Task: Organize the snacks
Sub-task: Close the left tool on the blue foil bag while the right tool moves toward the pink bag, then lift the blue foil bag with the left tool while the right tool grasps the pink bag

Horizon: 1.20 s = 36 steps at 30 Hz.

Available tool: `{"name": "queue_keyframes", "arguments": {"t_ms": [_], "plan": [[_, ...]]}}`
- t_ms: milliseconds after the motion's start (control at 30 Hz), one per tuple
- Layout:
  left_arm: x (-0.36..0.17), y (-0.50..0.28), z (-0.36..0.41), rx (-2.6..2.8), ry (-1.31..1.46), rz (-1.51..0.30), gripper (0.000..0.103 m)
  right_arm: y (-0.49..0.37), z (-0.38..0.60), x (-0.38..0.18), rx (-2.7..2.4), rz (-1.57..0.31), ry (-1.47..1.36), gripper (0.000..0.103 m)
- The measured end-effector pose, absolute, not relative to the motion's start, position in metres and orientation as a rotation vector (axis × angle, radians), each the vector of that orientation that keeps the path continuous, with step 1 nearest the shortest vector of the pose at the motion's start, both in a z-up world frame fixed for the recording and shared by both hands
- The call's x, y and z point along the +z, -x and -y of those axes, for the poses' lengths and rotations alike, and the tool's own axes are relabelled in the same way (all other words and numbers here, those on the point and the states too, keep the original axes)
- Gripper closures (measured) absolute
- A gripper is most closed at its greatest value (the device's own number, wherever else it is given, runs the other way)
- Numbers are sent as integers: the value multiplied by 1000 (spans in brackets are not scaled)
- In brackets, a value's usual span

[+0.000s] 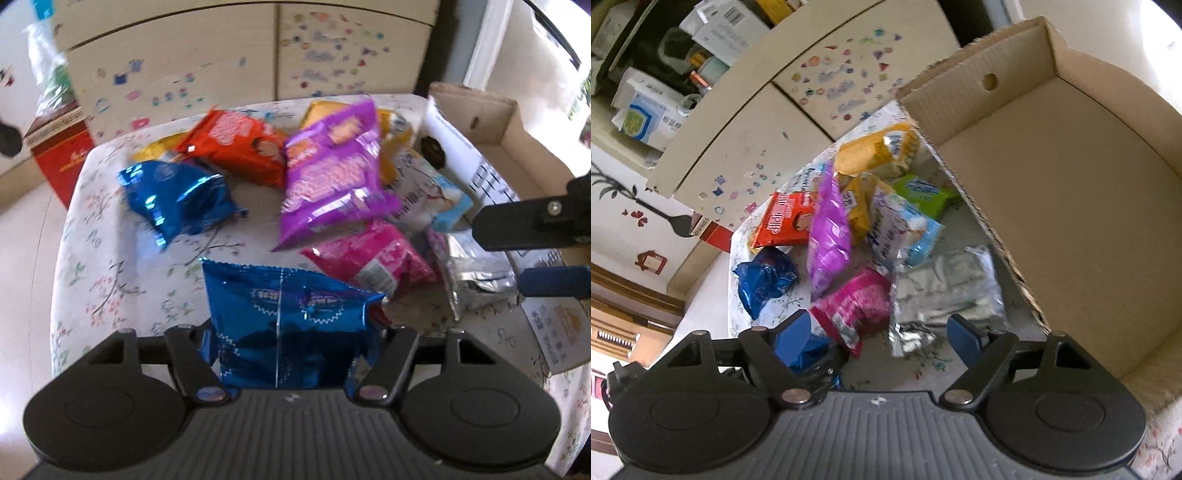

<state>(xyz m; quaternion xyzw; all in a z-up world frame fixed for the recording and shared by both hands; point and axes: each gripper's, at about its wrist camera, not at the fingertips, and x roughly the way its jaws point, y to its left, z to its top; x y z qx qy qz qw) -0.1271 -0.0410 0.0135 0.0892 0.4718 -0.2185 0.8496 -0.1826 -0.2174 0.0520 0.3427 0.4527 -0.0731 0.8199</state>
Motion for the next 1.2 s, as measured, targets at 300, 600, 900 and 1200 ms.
{"name": "queue_keyframes", "arguments": {"t_ms": [300,600,900,1200], "plan": [[27,118,-2,-394,-48,-1011,41,150,205,39,-60,-978,-651,30],[30,110,-21,-370,38,-1036,41,129,179,27,27,-1005,-497,32],[28,107,-34,-350,54,-1056,41,134,161,25,90,-1061,-376,30],[18,104,-37,-304,21,-1078,38,128,151,13,57,-1078,-379,20]]}}
